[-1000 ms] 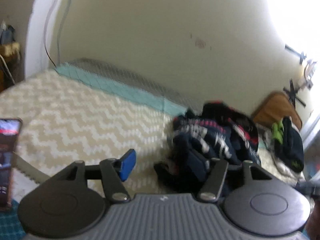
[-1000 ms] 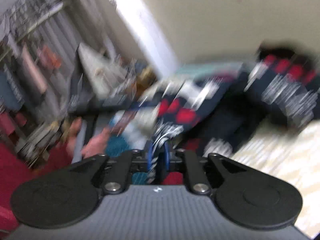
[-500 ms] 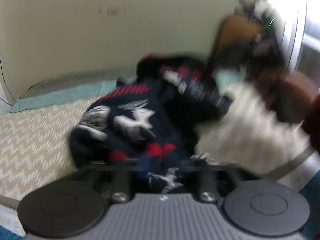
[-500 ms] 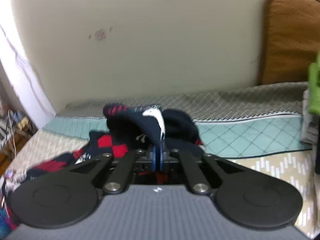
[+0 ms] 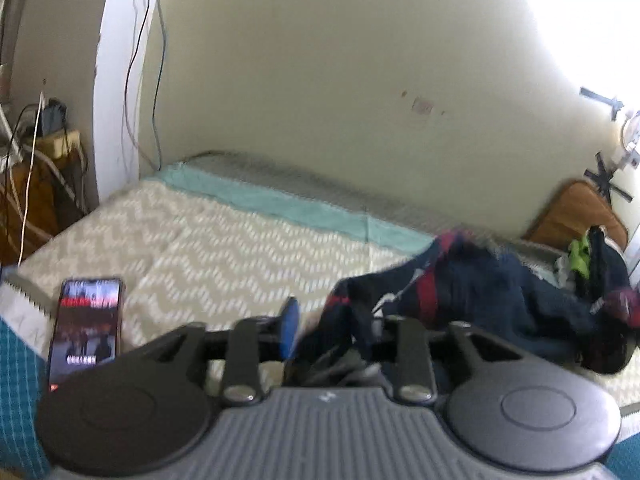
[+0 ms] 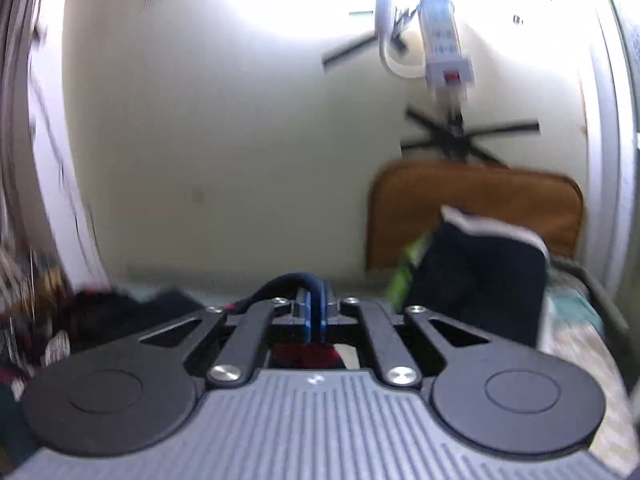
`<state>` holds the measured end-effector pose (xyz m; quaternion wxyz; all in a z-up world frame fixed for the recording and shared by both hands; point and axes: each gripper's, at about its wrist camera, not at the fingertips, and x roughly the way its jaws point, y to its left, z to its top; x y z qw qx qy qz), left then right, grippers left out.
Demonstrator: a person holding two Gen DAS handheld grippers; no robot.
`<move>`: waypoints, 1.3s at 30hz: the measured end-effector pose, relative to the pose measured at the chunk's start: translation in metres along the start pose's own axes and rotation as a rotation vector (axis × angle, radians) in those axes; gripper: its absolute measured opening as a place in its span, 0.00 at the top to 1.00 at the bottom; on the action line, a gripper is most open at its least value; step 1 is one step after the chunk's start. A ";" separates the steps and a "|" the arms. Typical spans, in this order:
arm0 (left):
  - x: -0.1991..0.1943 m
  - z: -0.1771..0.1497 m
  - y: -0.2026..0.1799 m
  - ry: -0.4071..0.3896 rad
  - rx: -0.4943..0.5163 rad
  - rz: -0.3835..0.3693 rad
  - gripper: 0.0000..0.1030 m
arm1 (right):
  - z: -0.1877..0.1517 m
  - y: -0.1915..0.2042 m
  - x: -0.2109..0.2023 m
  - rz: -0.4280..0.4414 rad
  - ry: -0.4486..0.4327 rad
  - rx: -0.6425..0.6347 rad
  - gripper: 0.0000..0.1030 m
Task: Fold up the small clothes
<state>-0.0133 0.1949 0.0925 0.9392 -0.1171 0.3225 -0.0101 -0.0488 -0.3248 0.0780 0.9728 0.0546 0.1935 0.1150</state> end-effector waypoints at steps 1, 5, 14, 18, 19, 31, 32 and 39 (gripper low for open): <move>0.002 -0.003 -0.001 -0.001 0.011 0.014 0.57 | -0.008 0.006 -0.002 -0.022 0.030 -0.024 0.79; 0.007 0.002 -0.011 -0.027 0.017 -0.022 0.41 | -0.023 0.017 0.001 -0.063 0.039 -0.058 0.52; 0.050 0.020 -0.059 -0.062 0.198 -0.098 0.05 | 0.013 0.057 0.034 0.083 -0.079 -0.069 0.48; 0.085 0.027 -0.068 0.011 0.230 -0.114 0.05 | 0.033 0.047 0.002 0.104 -0.279 0.014 0.47; 0.093 0.027 -0.070 0.030 0.244 -0.131 0.05 | 0.037 0.042 -0.005 0.123 -0.304 0.041 0.46; 0.147 0.003 -0.085 0.229 0.349 -0.186 0.48 | -0.023 0.072 0.106 0.243 0.158 -0.008 0.38; 0.146 0.000 -0.087 0.238 0.359 -0.182 0.56 | -0.029 0.074 0.114 0.239 0.183 -0.016 0.38; 0.109 -0.004 -0.083 0.132 0.326 -0.142 0.89 | -0.049 0.085 0.140 0.265 0.288 -0.052 0.87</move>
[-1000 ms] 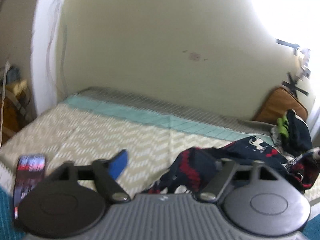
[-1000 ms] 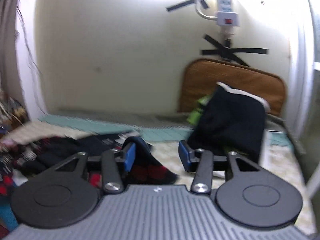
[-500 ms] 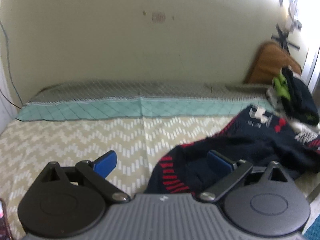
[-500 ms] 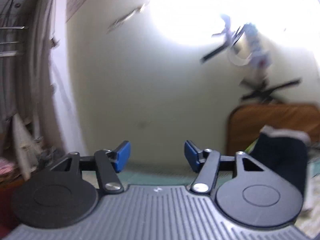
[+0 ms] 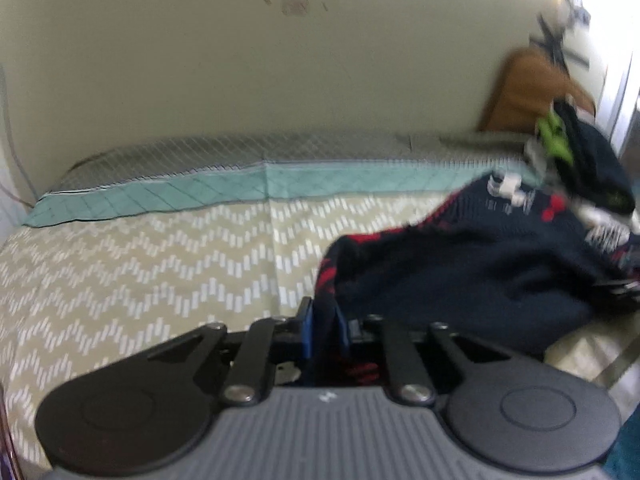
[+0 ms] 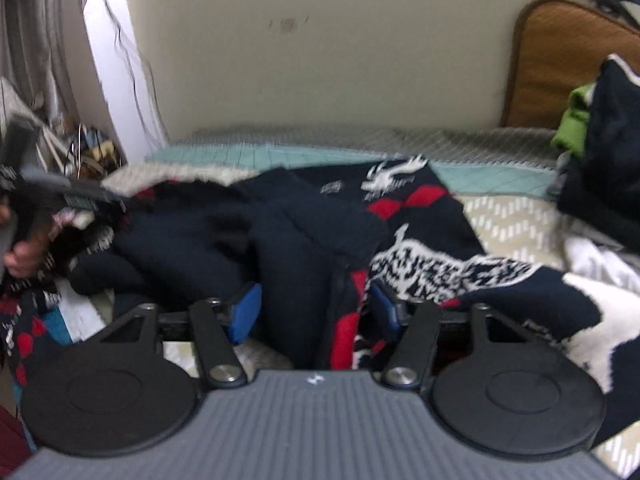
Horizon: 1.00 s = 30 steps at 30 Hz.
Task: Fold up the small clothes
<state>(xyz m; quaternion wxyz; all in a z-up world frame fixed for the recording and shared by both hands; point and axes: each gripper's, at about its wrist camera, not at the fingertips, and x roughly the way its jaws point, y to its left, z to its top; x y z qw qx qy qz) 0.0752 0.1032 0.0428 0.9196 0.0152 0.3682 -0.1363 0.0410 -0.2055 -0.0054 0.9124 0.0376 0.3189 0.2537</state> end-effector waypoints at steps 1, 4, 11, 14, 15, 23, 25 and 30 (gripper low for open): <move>-0.010 0.000 0.001 -0.029 -0.014 0.006 0.89 | -0.001 0.003 -0.005 0.002 -0.013 0.002 0.87; -0.046 0.004 -0.005 -0.136 -0.032 0.013 0.89 | 0.005 0.015 -0.037 -0.037 -0.140 -0.065 0.88; -0.169 0.044 -0.033 -0.514 -0.019 0.026 0.90 | 0.068 0.065 -0.141 -0.220 -0.535 -0.282 0.88; -0.235 0.063 -0.044 -0.727 -0.029 0.050 0.90 | 0.097 0.094 -0.190 -0.253 -0.730 -0.365 0.88; -0.256 0.068 -0.048 -0.788 -0.037 0.067 0.90 | 0.106 0.103 -0.206 -0.255 -0.788 -0.388 0.88; -0.356 0.094 -0.082 -1.108 -0.039 0.223 0.93 | 0.178 0.156 -0.299 -0.319 -1.015 -0.495 0.88; -0.372 0.097 -0.088 -1.153 -0.038 0.235 0.93 | 0.190 0.163 -0.308 -0.329 -1.027 -0.507 0.88; -0.389 0.098 -0.105 -1.229 -0.028 0.288 0.93 | 0.197 0.167 -0.314 -0.287 -1.014 -0.491 0.88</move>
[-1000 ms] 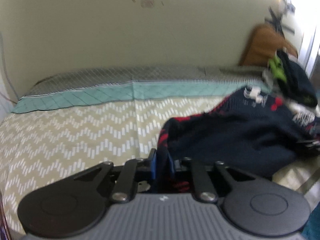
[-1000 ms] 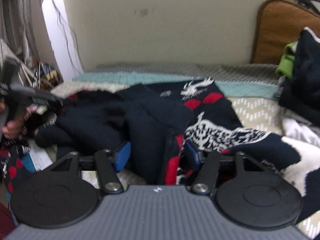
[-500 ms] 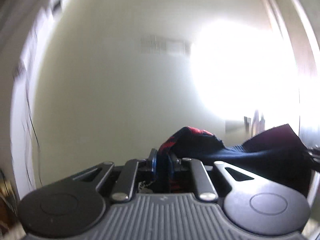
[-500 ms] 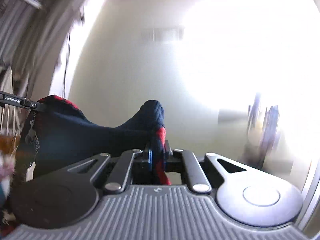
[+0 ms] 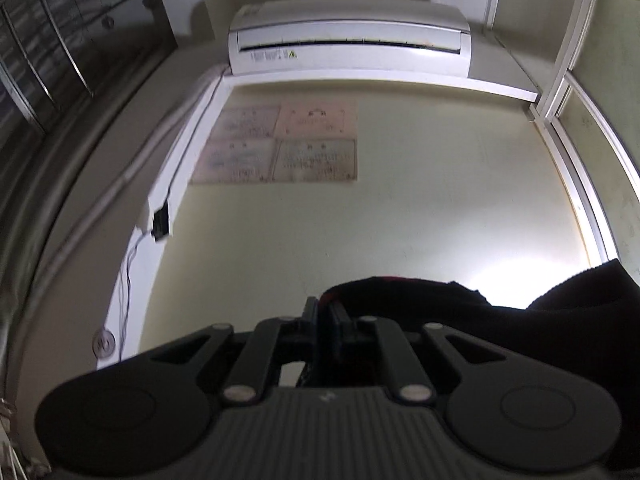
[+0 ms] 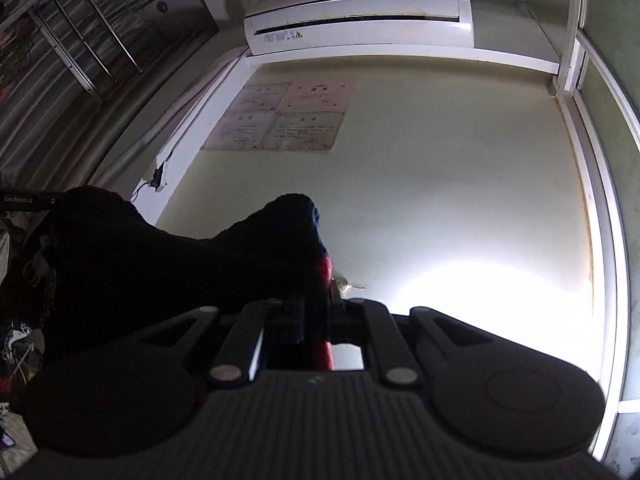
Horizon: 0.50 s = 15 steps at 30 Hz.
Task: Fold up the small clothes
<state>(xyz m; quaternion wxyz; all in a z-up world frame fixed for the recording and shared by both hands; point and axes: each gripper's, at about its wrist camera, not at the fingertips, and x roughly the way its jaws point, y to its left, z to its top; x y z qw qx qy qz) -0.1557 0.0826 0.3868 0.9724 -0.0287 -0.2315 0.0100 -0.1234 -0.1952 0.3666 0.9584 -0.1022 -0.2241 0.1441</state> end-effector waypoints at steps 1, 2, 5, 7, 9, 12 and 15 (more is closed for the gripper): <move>0.000 0.006 -0.003 -0.010 0.008 0.008 0.93 | -0.004 -0.002 0.001 0.008 0.007 0.009 0.88; 0.002 0.008 -0.004 -0.012 0.018 0.015 0.93 | -0.010 -0.001 0.005 0.017 0.018 0.019 0.88; 0.021 -0.014 -0.008 0.050 0.044 0.041 0.93 | -0.038 0.002 0.021 0.040 0.085 0.050 0.88; 0.045 -0.039 -0.009 0.126 0.058 0.065 0.93 | -0.063 0.003 0.041 0.051 0.145 0.074 0.88; 0.075 -0.071 -0.012 0.209 0.089 0.104 0.91 | -0.096 0.006 0.068 0.051 0.213 0.098 0.88; 0.125 -0.146 -0.027 0.344 0.187 0.198 0.63 | -0.170 0.020 0.123 0.037 0.373 0.110 0.72; 0.170 -0.266 -0.041 0.650 0.370 0.195 0.56 | -0.274 0.041 0.167 -0.093 0.639 0.048 0.32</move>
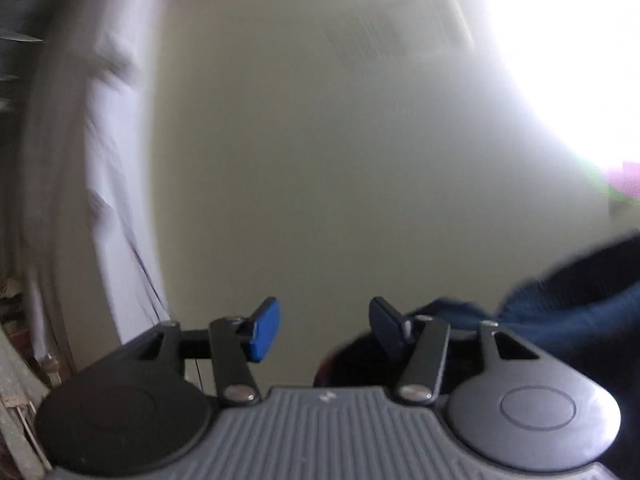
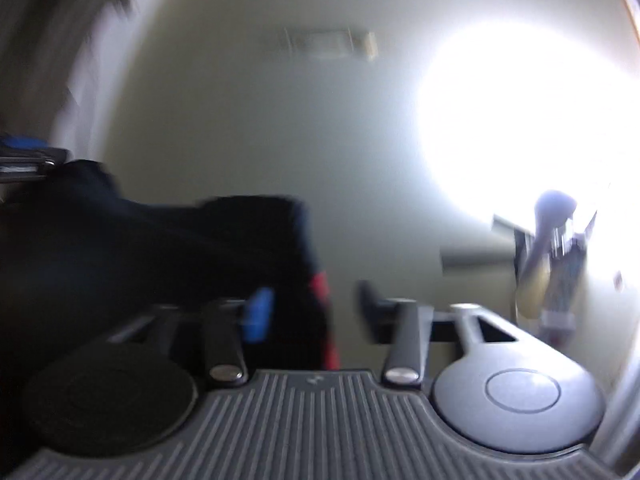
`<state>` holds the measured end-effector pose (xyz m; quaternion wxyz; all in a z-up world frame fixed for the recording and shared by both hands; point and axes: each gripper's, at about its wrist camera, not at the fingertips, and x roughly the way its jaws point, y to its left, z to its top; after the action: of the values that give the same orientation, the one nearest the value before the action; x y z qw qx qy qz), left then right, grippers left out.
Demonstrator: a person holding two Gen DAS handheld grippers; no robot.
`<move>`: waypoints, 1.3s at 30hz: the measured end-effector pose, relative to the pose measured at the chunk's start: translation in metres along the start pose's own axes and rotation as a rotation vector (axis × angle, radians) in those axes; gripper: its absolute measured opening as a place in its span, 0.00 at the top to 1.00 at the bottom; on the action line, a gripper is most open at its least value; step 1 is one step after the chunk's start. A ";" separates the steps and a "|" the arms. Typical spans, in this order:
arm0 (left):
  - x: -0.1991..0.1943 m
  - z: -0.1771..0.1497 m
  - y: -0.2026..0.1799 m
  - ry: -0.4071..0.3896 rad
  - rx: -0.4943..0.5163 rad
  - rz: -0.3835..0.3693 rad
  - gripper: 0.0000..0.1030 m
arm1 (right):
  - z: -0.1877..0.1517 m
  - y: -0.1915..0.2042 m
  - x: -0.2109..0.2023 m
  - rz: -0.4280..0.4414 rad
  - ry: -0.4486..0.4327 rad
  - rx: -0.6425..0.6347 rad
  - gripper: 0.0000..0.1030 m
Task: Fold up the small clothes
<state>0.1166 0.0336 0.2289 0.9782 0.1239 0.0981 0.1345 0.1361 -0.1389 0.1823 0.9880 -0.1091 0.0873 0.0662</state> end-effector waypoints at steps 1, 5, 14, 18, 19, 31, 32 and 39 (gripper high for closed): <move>0.028 -0.027 -0.013 0.133 0.028 -0.013 0.60 | -0.020 0.001 0.018 0.015 0.085 0.021 0.38; 0.059 -0.117 -0.016 0.383 -0.098 -0.187 0.67 | -0.107 -0.008 0.024 0.200 0.260 0.226 0.44; 0.000 -0.211 -0.007 0.458 -0.157 -0.452 0.51 | -0.192 0.002 -0.007 0.433 0.400 0.379 0.42; -0.016 -0.210 -0.007 0.457 -0.124 -0.459 0.50 | -0.183 0.027 0.001 0.464 0.387 0.312 0.42; -0.020 -0.208 -0.005 0.455 -0.125 -0.451 0.49 | -0.186 0.031 0.001 0.472 0.401 0.301 0.44; -0.034 -0.219 0.058 0.496 -0.251 -0.390 0.44 | -0.147 -0.101 -0.002 -0.346 0.269 0.003 0.97; -0.036 -0.219 0.056 0.496 -0.249 -0.409 0.44 | -0.143 -0.125 -0.004 -0.357 0.303 0.114 0.93; -0.059 -0.218 0.024 0.476 -0.179 -0.572 0.31 | -0.171 -0.077 -0.033 0.205 0.336 0.382 0.31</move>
<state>0.0057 0.0863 0.0376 0.9330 -0.0292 0.3411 -0.1111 0.0888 -0.2554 0.0402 0.9505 0.0790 0.2715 0.1290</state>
